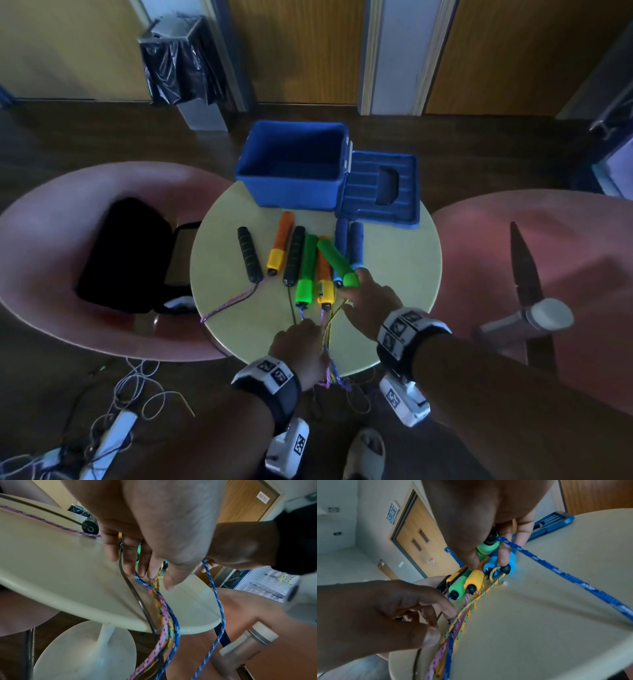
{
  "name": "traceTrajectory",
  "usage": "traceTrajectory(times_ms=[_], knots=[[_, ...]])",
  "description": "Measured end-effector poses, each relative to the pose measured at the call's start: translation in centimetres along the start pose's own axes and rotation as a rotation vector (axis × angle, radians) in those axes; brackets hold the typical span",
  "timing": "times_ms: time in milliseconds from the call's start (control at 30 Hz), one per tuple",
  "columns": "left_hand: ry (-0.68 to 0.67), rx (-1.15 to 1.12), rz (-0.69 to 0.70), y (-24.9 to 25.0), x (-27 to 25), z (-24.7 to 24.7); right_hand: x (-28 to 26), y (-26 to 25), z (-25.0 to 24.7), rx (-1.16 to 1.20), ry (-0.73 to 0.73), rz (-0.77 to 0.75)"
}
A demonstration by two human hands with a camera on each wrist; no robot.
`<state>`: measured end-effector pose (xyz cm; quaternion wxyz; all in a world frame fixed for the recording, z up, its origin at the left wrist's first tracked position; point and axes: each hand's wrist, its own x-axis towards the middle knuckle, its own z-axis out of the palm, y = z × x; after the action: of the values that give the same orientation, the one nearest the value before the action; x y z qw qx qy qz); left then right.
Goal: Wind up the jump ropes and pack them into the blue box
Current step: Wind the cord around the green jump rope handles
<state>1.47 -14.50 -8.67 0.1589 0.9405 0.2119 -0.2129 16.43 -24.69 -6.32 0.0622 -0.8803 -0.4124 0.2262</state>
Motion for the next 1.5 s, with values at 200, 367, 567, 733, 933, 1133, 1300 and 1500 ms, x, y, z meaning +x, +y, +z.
traceTrajectory(times_ms=[200, 367, 567, 733, 933, 1133, 1300, 1500], knots=[[-0.001, -0.028, 0.014, -0.8, -0.1, 0.7, 1.7, -0.8, 1.2, -0.034, -0.048, -0.002], [0.018, -0.107, -0.069, -0.5, 1.2, 0.2, 1.7, -0.4, 2.2, 0.212, -0.081, 0.031], [0.034, -0.353, -0.232, -0.6, 2.4, 0.0, 1.9, -0.3, 2.1, 0.508, 0.077, 0.077], [0.112, -0.507, -0.338, -0.8, 3.2, -0.3, 1.5, 0.2, 2.2, 0.569, 0.11, 0.067], [0.14, -0.732, -0.506, -0.6, 3.5, -1.3, -0.5, 0.3, 3.0, 0.525, 0.323, 0.041], [0.228, -1.056, -0.629, -0.7, 4.4, -0.6, -3.5, -0.3, 5.6, 0.363, 0.138, 0.006], [0.325, -1.495, -0.655, -0.2, 4.1, -0.6, -4.3, -1.7, 6.2, 0.177, 0.153, -0.022], [0.281, -1.497, -0.467, 0.2, 3.3, -2.2, -4.0, -2.4, 5.0, 0.07, 0.286, -0.01]])
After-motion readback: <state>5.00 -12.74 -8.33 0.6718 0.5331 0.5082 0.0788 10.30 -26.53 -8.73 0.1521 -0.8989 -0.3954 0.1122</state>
